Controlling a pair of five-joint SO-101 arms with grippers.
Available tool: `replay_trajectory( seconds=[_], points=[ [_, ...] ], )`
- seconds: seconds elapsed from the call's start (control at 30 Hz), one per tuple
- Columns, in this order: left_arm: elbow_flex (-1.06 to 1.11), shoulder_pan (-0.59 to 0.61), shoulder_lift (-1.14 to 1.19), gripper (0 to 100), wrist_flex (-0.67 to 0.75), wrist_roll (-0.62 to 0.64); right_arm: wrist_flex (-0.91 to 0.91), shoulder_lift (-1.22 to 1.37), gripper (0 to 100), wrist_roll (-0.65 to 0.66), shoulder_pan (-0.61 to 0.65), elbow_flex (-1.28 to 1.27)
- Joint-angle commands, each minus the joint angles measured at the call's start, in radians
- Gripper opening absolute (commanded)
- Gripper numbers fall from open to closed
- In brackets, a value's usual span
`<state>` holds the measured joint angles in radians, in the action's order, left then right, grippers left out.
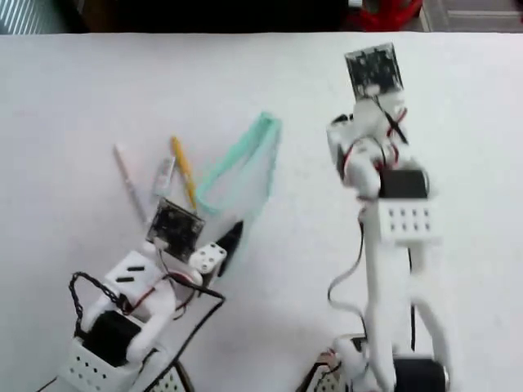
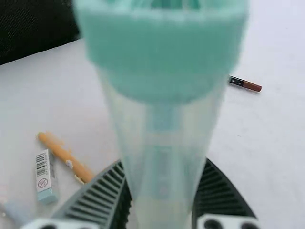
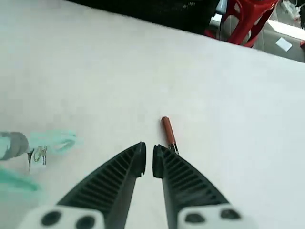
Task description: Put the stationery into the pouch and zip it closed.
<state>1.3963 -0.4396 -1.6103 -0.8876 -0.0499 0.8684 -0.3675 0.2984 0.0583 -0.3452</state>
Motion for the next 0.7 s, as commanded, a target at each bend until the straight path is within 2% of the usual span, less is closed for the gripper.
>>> replay_trajectory(
  seconds=[0.0, 0.17, 0.4, 0.67],
  points=[
    [-0.015, -0.03, 0.008, 16, -0.005, -0.026, 0.061, 0.245, 3.2, 0.075, -0.012, 0.235],
    [-0.015, 0.031, 0.008, 16, -0.003, -0.023, 0.084, 0.552, 3.7, 0.083, -0.039, 0.453],
    [-0.014, 0.082, 0.008, 16, 0.018, 0.011, 0.2, 0.917, 19.6, 0.083, -0.054, 0.776],
    [0.015, 0.082, 0.008, 16, 0.055, 0.018, 0.371, 1.207, 19.1, 0.089, -0.076, 1.175]
  ],
)
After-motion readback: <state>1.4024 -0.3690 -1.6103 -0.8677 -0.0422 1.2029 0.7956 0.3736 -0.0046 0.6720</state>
